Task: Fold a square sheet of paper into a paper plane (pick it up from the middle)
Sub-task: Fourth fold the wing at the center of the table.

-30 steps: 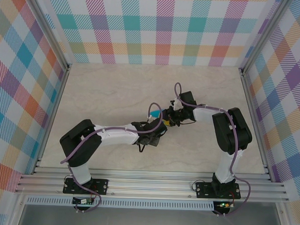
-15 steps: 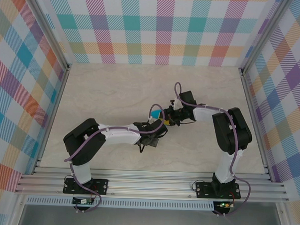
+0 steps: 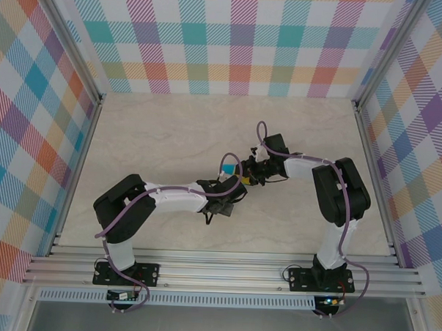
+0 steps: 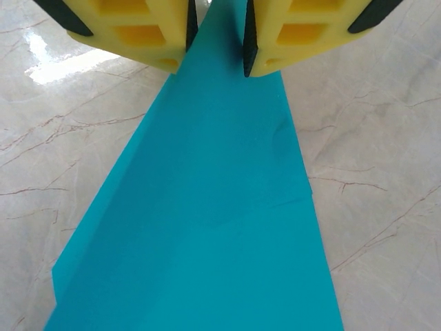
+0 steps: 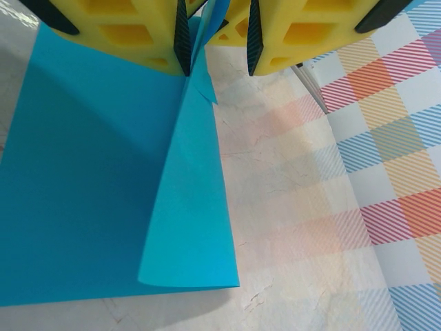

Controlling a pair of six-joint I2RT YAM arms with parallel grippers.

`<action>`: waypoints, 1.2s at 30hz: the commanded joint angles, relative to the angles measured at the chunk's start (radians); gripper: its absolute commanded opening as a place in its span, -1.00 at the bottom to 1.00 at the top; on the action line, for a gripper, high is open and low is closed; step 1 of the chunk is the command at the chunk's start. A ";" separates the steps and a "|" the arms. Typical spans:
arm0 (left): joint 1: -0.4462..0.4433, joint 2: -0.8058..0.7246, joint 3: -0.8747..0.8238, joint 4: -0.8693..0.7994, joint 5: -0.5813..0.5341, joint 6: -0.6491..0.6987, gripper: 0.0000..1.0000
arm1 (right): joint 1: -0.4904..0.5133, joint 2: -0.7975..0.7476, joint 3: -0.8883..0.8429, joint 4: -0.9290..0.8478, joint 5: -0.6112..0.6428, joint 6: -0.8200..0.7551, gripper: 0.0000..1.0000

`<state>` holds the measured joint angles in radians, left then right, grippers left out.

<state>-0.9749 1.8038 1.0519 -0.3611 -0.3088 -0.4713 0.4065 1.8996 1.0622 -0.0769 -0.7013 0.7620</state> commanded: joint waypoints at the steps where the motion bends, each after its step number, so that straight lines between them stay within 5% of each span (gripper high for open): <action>1: -0.013 -0.024 0.004 0.015 -0.012 0.017 -0.43 | -0.003 0.017 0.016 -0.012 -0.018 -0.010 -0.40; 15: -0.012 -0.045 -0.009 0.028 -0.002 0.010 -0.43 | -0.003 0.019 0.018 -0.012 -0.012 -0.010 -0.40; 24: -0.003 -0.040 -0.020 0.045 0.023 0.011 -0.75 | -0.002 -0.003 0.019 -0.039 0.011 -0.025 -0.36; 36: 0.075 -0.095 -0.073 0.172 0.233 0.061 -0.85 | -0.051 -0.205 -0.060 -0.131 0.181 -0.088 -0.16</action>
<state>-0.9279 1.7447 0.9970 -0.2466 -0.1646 -0.4358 0.3733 1.7683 1.0374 -0.1703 -0.5804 0.7120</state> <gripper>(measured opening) 0.077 0.419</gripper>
